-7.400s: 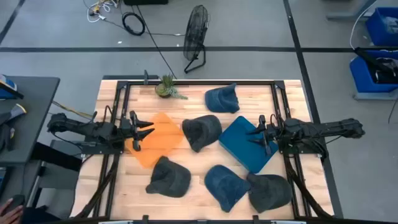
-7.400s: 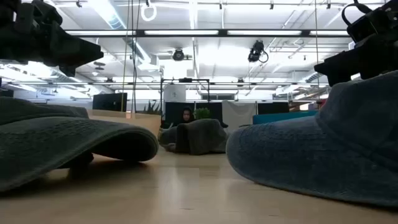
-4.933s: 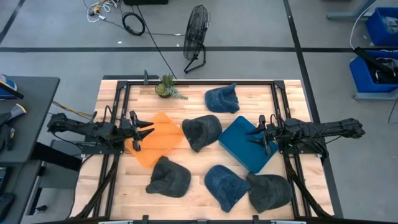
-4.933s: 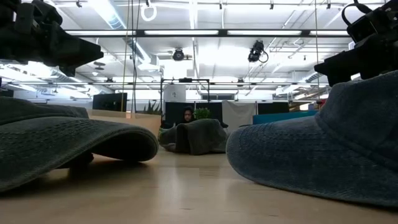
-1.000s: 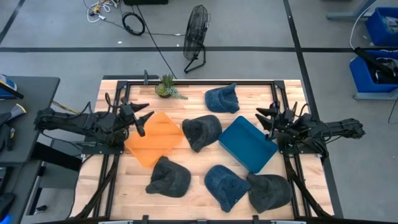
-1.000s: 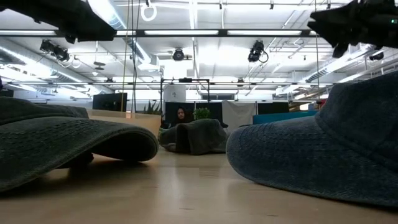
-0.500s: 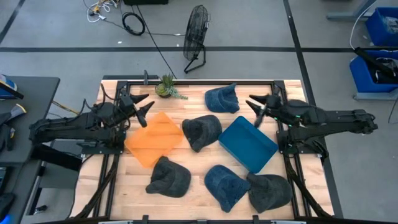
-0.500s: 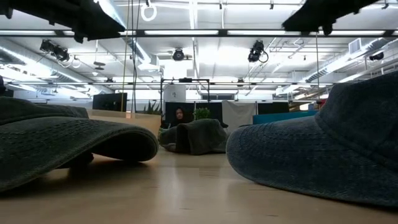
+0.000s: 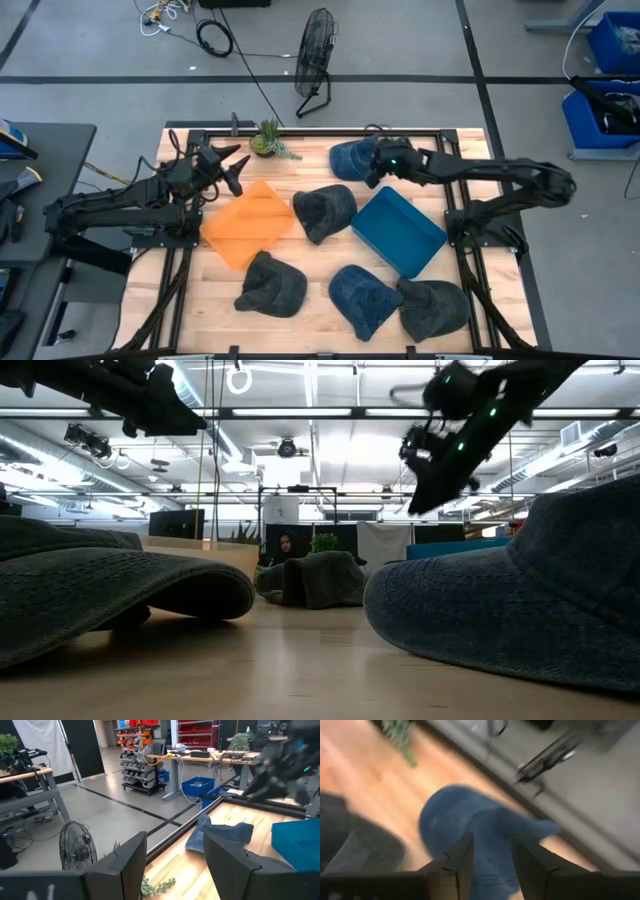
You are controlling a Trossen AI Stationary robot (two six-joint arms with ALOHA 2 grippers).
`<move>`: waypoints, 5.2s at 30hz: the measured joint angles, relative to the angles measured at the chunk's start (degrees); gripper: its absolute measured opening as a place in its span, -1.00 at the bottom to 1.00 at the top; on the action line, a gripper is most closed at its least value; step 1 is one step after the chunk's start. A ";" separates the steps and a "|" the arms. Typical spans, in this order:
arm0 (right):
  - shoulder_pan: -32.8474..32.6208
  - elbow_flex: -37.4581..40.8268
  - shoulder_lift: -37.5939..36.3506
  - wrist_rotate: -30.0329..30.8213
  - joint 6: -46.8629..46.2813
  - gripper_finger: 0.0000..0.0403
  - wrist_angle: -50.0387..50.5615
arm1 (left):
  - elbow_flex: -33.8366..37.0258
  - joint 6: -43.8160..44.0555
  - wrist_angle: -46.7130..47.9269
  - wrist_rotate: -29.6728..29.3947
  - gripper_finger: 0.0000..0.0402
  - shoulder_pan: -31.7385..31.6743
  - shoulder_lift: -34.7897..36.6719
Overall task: Pick & Place hat
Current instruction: Put the top blue cap into the blue bin, then put the blue cap into the blue bin
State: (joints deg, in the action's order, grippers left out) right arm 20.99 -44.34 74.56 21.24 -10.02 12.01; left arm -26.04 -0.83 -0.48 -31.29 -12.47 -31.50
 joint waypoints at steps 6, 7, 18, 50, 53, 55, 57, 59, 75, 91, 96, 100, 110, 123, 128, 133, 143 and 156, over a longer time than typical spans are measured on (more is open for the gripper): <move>5.65 -0.02 7.22 -9.25 0.63 -0.32 -3.22 | 0.00 0.13 0.06 0.00 -0.01 0.00 -0.01; 6.30 -0.02 7.79 -10.30 0.83 -0.32 -3.15 | 0.00 0.12 0.05 0.00 -0.01 0.00 0.02; 9.12 -0.06 12.05 -15.29 2.80 -0.32 -2.22 | 0.00 0.14 0.06 0.00 -0.01 0.00 -0.01; 4.34 -17.50 0.89 -7.61 -5.27 -0.95 24.21 | 0.01 0.14 0.06 0.00 -0.01 0.00 0.02; 1.08 -22.86 -2.53 -6.70 -7.26 -0.97 30.45 | 0.02 0.14 0.06 0.00 -0.01 0.02 0.02; -1.22 -25.60 -4.42 -6.70 -8.86 -0.96 33.61 | 0.02 0.16 0.06 -0.02 -0.01 0.02 0.02; -3.64 -27.51 -5.76 -6.72 -10.87 -0.96 36.38 | 0.02 0.16 0.06 -0.02 -0.01 0.02 0.00; -6.09 -28.72 -6.67 -6.72 -13.09 -0.95 39.79 | 0.02 0.14 0.06 -0.02 -0.01 0.02 0.02; -28.53 -29.66 -7.16 -15.76 -50.14 -0.96 64.28 | 0.02 0.14 0.06 -0.01 -0.01 0.02 0.02; -41.00 -21.51 -6.21 -13.84 -67.45 -0.95 59.19 | 0.05 0.16 0.06 0.00 -0.01 0.01 0.02; -40.98 -21.22 -6.22 -12.38 -67.45 -0.95 59.16 | 0.06 0.18 0.06 -0.01 -0.01 0.01 0.02; -41.00 -21.22 -5.70 -12.05 -70.32 -0.95 59.14 | 0.04 0.16 0.06 0.00 -0.01 0.02 0.02; -42.12 -21.20 3.11 -13.82 -73.55 -0.95 56.93 | 0.05 0.16 0.06 -0.01 -0.01 0.02 0.02; -39.90 -21.18 10.31 -10.91 -71.86 -0.66 57.71 | 0.04 0.16 0.06 0.00 -0.01 0.01 0.02; -38.21 -21.18 11.24 -8.78 -67.06 -0.47 57.53 | 0.04 0.16 0.06 0.00 -0.01 0.02 0.02; -36.55 -22.71 10.98 -11.59 -63.18 -0.33 57.45 | 0.05 0.15 0.06 -0.02 -0.01 0.02 0.02; -36.00 -28.13 10.93 -15.46 -53.11 -0.27 56.02 | 0.06 0.14 0.06 -0.02 -0.01 0.02 0.02; -36.78 -28.13 10.95 -13.68 -38.05 -0.36 43.15 | 0.04 0.16 0.08 -0.01 -0.01 0.02 0.02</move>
State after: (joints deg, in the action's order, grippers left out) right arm -15.79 -72.47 85.52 7.56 -48.08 55.16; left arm -26.00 -0.67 -0.40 -31.29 -12.45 -31.48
